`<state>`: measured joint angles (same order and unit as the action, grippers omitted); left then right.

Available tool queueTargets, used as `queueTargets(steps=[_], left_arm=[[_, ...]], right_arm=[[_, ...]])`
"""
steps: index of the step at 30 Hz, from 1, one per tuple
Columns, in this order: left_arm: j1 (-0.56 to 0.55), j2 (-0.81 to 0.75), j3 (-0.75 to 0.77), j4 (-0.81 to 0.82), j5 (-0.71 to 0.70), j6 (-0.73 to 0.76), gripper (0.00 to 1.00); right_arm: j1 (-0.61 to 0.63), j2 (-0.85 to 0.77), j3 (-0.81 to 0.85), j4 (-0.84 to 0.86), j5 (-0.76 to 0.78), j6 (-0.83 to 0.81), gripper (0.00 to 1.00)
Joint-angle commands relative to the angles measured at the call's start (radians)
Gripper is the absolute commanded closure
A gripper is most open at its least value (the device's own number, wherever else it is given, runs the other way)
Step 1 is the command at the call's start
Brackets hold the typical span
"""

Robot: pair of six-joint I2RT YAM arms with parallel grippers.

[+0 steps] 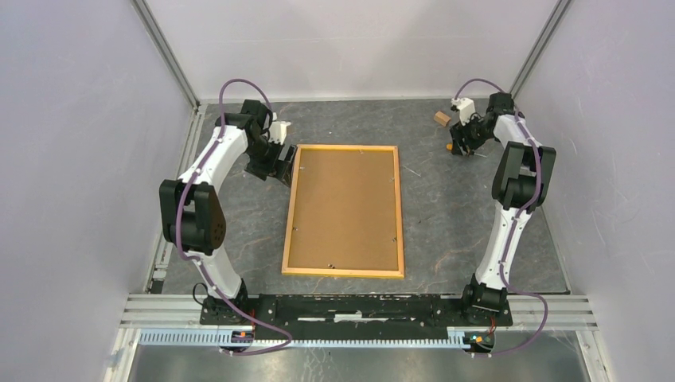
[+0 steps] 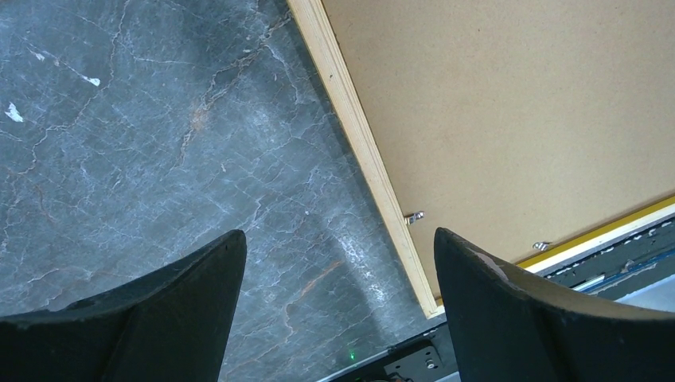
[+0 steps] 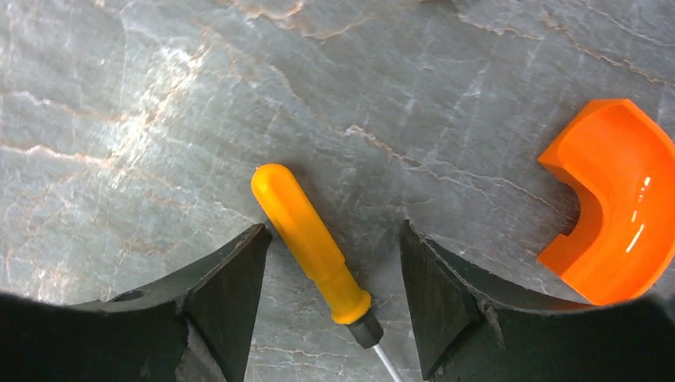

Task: Take the photo out of the frame

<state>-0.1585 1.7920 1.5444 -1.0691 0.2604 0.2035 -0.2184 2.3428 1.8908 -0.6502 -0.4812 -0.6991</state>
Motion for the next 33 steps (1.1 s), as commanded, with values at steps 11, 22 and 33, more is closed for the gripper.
queueTargets(steps=[11,22,33], left_arm=[[0.004,-0.166,0.016,-0.009,0.063,0.058,0.00],[0.014,-0.368,0.019,0.093,0.210,-0.066,0.00],[0.013,-0.284,0.119,0.001,0.532,-0.140,0.00]], right_arm=[[-0.022,-0.193,-0.421,-0.107,0.207,-0.317,0.45],[0.050,-0.409,-0.622,-0.052,0.145,-0.289,1.00],[0.337,-0.684,-0.526,-0.098,-0.036,-0.107,1.00]])
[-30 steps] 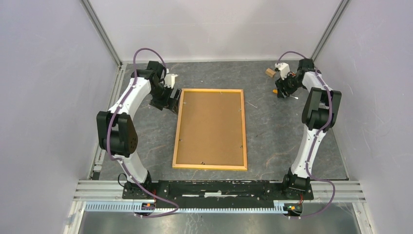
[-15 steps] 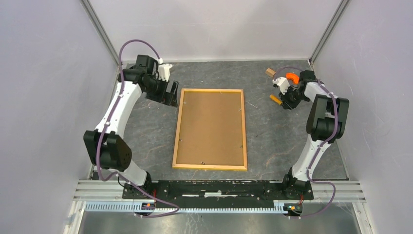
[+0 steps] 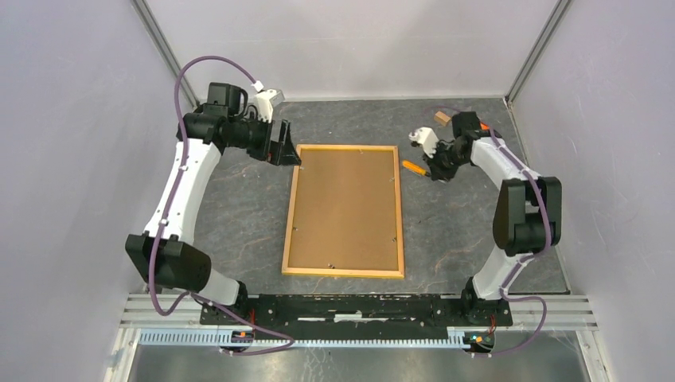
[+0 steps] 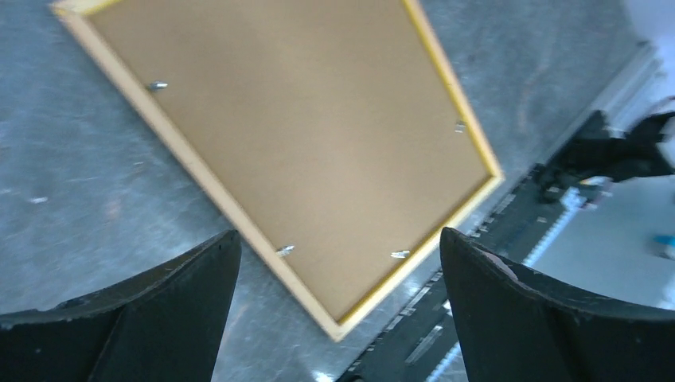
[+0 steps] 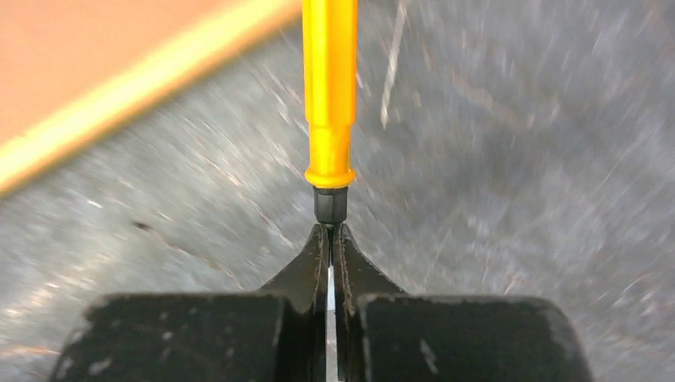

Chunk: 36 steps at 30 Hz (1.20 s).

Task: Take the photo out of the frame

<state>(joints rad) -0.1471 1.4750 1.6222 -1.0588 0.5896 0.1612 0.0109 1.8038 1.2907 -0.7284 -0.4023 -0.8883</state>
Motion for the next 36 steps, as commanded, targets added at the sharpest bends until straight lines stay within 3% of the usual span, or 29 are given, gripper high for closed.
queueTargets(steps=[1,6,16,23,30,36], left_arm=[[-0.001,0.036,0.035,0.007,0.240,-0.125,0.00],[-0.020,0.032,-0.038,0.121,0.391,-0.285,0.00],[-0.125,0.011,-0.163,0.294,0.446,-0.408,0.01],[-0.185,-0.006,-0.244,0.414,0.415,-0.485,0.13],[-0.185,-0.021,-0.317,0.535,0.431,-0.618,0.34],[-0.185,-0.059,-0.425,0.764,0.464,-0.809,0.44]], right_arm=[[0.140,-0.174,0.076,-0.007,-0.127,0.101,1.00],[0.285,-0.299,0.072,0.109,-0.178,0.212,1.00],[0.553,-0.403,0.068,0.231,-0.168,0.292,1.00],[0.653,-0.403,0.054,0.258,-0.124,0.334,1.00],[0.707,-0.420,0.018,0.313,-0.071,0.368,1.00],[0.721,-0.421,-0.011,0.374,-0.010,0.445,1.00]])
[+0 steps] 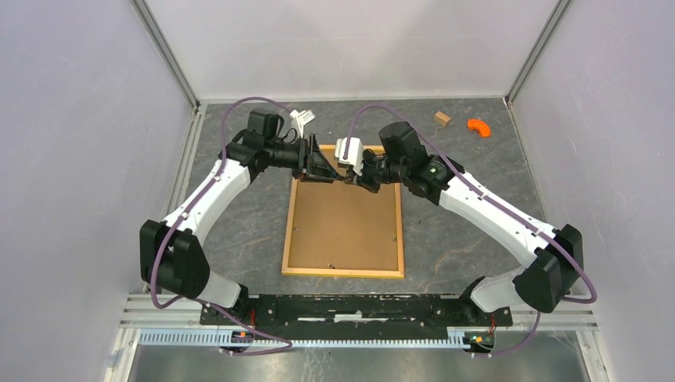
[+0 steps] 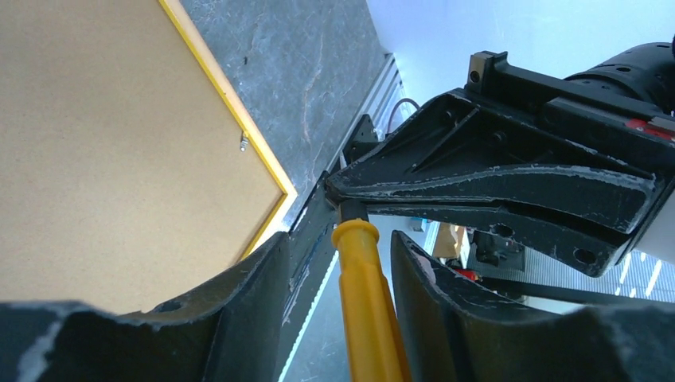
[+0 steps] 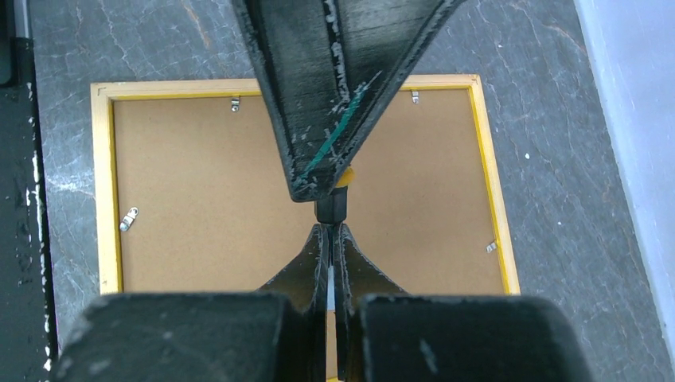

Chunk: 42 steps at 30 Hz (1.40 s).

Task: Take the photo out of the frame

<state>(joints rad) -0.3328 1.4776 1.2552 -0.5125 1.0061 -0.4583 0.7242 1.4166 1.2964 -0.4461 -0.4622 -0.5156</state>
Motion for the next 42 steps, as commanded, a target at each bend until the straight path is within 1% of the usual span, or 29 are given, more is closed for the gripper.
queueTargets(steps=[1,3,6,15,18,20,22,24,25,26,27,28,29,30,31,33,34,36,39,42], left_arm=[[0.002,-0.071,-0.083,0.257,0.042,-0.225,0.46],[0.002,-0.081,-0.108,0.309,0.026,-0.264,0.50],[0.002,-0.082,-0.114,0.327,0.011,-0.277,0.54],[0.002,-0.076,-0.120,0.350,-0.017,-0.299,0.60],[0.001,-0.078,-0.123,0.346,-0.024,-0.294,0.67],[0.001,-0.082,-0.124,0.339,-0.027,-0.286,0.70],[0.002,-0.084,-0.123,0.334,-0.032,-0.276,0.77],[0.004,-0.089,-0.115,0.308,-0.041,-0.241,0.87],[0.011,-0.092,-0.109,0.283,-0.048,-0.217,0.93],[0.019,-0.097,-0.100,0.249,-0.053,-0.186,0.97],[0.037,-0.100,-0.093,0.210,-0.060,-0.154,0.98],[0.055,-0.108,-0.083,0.157,-0.066,-0.102,0.98],[0.075,-0.119,-0.068,0.093,-0.083,-0.013,0.98],[0.094,-0.128,-0.055,-0.001,-0.117,0.072,0.98],[0.104,-0.141,-0.039,-0.081,-0.149,0.190,0.98],[0.106,-0.165,-0.012,-0.274,-0.237,0.405,0.98],[0.106,-0.181,-0.013,-0.325,-0.281,0.483,0.98],[0.106,-0.219,-0.038,-0.405,-0.346,0.620,0.98],[0.106,-0.288,-0.101,-0.481,-0.393,0.732,0.98],[0.106,-0.348,-0.177,-0.523,-0.438,0.797,0.98]], right_arm=[[0.010,-0.034,-0.020,0.098,0.053,0.081,1.00],[0.014,-0.033,-0.026,0.111,0.066,0.098,1.00],[0.019,-0.028,-0.029,0.118,0.071,0.126,1.00],[0.032,-0.021,-0.041,0.149,0.069,0.191,1.00],[0.035,-0.015,-0.043,0.159,0.079,0.211,1.00],[0.034,-0.010,-0.042,0.166,0.082,0.225,1.00],[0.037,-0.006,-0.041,0.173,0.076,0.236,1.00],[0.038,-0.001,-0.039,0.171,0.061,0.237,1.00],[0.038,0.001,-0.038,0.163,0.058,0.235,0.98],[0.037,0.002,-0.037,0.150,0.065,0.227,0.89],[0.037,0.002,-0.038,0.128,0.081,0.207,0.78],[0.037,-0.001,-0.041,0.104,0.094,0.184,0.69],[0.034,-0.002,-0.044,0.066,0.104,0.148,0.58],[0.032,-0.003,-0.050,0.030,0.100,0.115,0.51],[0.030,-0.004,-0.062,-0.013,0.086,0.069,0.43],[0.030,-0.016,-0.106,-0.083,0.051,-0.022,0.33],[0.030,-0.029,-0.147,-0.103,0.039,-0.058,0.29],[0.031,-0.052,-0.222,-0.119,0.031,-0.108,0.24],[0.033,-0.062,-0.302,-0.151,0.005,-0.161,0.22],[0.037,-0.056,-0.358,-0.163,-0.020,-0.179,0.21]])
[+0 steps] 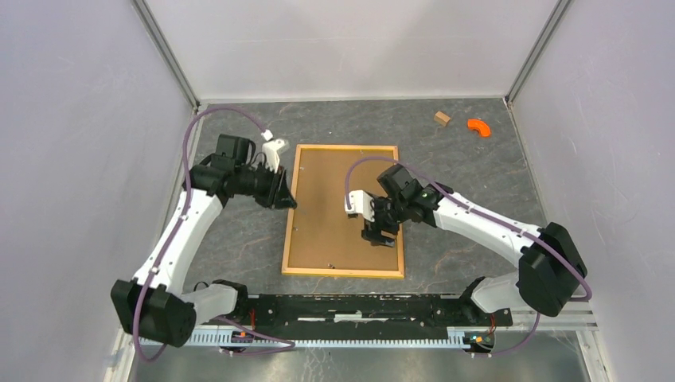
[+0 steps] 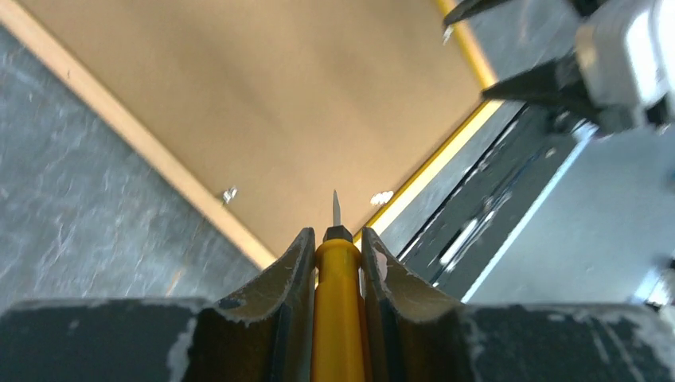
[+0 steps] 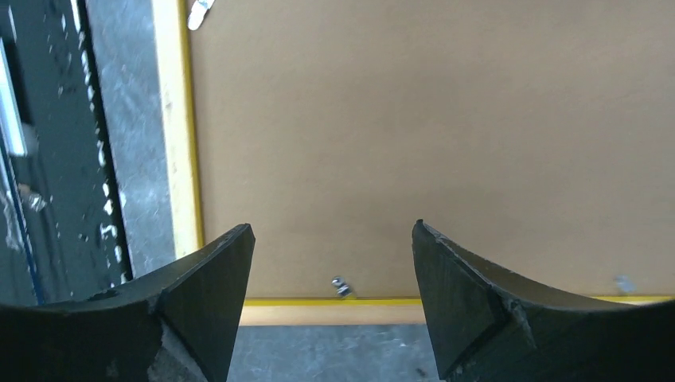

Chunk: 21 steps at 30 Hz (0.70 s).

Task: Take the photo out of the frame

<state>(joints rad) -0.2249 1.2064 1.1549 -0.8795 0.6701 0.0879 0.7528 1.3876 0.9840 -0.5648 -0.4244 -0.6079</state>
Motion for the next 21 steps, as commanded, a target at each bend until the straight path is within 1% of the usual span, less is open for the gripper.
queueTargets(steps=[1,4,9,10,12,14,17,21], left_arm=[[-0.002,-0.095,-0.102,-0.157,-0.113,0.266,0.98],[-0.003,-0.119,-0.144,-0.140,-0.104,0.264,0.98],[-0.009,-0.098,-0.163,-0.102,-0.131,0.269,0.98],[-0.023,-0.096,-0.159,-0.096,-0.163,0.287,0.98],[-0.048,-0.102,-0.157,-0.096,-0.229,0.373,0.98],[-0.047,-0.126,-0.176,-0.086,-0.261,0.457,0.98],[-0.049,-0.166,-0.223,-0.063,-0.253,0.578,0.98],[-0.053,-0.153,-0.246,-0.057,-0.197,0.639,0.98]], right_arm=[[0.011,-0.025,-0.064,-0.033,-0.058,-0.086,0.21],[0.020,-0.023,-0.109,-0.011,-0.074,-0.078,0.21],[0.031,-0.002,-0.157,0.023,-0.076,-0.060,0.24],[0.030,0.011,-0.154,0.027,-0.070,-0.043,0.25],[0.019,0.030,-0.141,0.024,-0.071,-0.016,0.26],[-0.015,0.042,-0.128,0.033,-0.082,0.012,0.26],[-0.084,0.062,-0.097,0.040,-0.096,0.055,0.26],[-0.203,0.093,-0.069,0.057,-0.101,0.135,0.26]])
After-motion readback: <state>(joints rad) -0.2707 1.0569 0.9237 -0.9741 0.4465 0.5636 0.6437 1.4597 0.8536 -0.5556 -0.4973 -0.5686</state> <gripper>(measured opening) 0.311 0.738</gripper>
